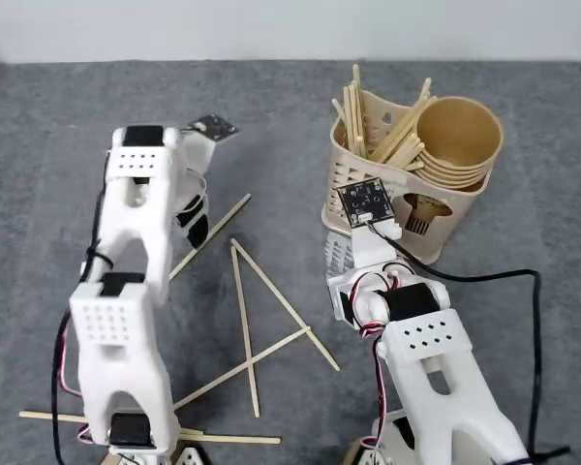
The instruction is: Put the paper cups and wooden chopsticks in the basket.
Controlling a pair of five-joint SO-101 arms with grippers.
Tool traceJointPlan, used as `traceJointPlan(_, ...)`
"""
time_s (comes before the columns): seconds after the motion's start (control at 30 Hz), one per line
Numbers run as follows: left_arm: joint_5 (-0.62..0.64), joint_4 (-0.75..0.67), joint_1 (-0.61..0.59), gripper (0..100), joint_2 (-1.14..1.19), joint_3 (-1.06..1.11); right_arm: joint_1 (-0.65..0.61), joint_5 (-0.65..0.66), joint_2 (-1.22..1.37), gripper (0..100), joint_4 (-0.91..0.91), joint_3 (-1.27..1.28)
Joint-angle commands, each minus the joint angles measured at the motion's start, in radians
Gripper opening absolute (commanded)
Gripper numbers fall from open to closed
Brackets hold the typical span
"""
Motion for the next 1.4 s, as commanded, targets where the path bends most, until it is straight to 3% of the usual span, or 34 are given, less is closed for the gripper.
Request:
traceJointPlan(0.0,-0.009,0.054,0.002,16,0.080,-0.154,0.004,0.011,-0.025,0.9,-0.001,-0.006)
traceJointPlan(0.27,-0.009,0.095,-0.005,15,0.281,-0.317,0.004,0.011,-0.025,0.9,-0.001,-0.006)
traceJointPlan(0.4,-0.009,0.095,0.009,1,0.284,-0.315,0.005,0.011,-0.025,0.9,-0.001,-0.006)
traceJointPlan(0.67,-0.009,0.097,0.061,1,0.255,-0.269,0.005,0.011,-0.025,0.9,-0.001,-0.006)
traceJointPlan(0.93,0.054,0.097,0.078,1,-0.025,-0.275,0.005,0.011,-0.025,0.9,-0.001,-0.006)
traceJointPlan(1.2,0.135,0.091,0.210,1,-0.382,-0.278,0.005,0.011,-0.025,0.9,-0.001,-0.006)
traceJointPlan(1.37,0.242,-0.014,0.315,1,-0.572,-0.278,0.005,0.011,-0.025,0.9,-0.001,-0.006)
